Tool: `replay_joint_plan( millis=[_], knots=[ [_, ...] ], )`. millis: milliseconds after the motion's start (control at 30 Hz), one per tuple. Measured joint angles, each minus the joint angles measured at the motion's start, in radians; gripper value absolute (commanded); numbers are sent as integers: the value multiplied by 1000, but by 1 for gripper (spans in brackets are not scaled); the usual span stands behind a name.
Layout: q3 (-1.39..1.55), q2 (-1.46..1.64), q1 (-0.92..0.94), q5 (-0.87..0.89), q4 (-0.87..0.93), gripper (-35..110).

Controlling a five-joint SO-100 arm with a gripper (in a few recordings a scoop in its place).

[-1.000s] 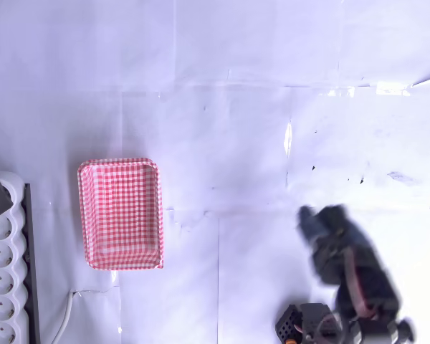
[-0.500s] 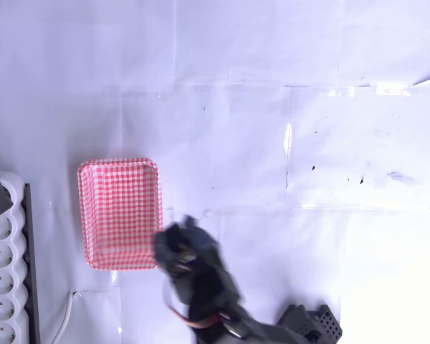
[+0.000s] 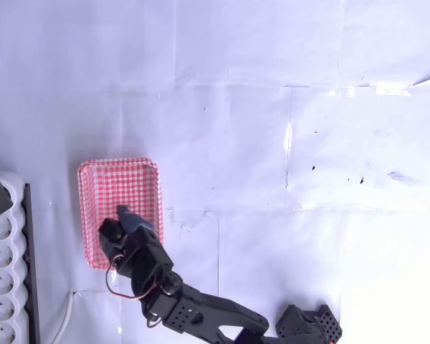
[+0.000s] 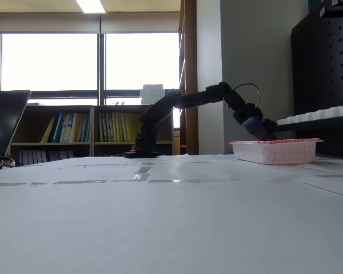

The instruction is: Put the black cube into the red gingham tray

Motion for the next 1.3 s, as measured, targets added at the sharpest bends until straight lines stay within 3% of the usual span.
replay_joint_plan(
  millis=[333, 600, 933, 1167, 1300],
  knots=[
    [0, 25, 14, 12, -34, 32],
    [5, 23, 37, 54, -34, 38],
    [5, -32, 55, 17, -29, 38],
    [-173, -422, 103, -25, -126, 38],
    [-434, -739, 164, -18, -207, 18]
  ],
)
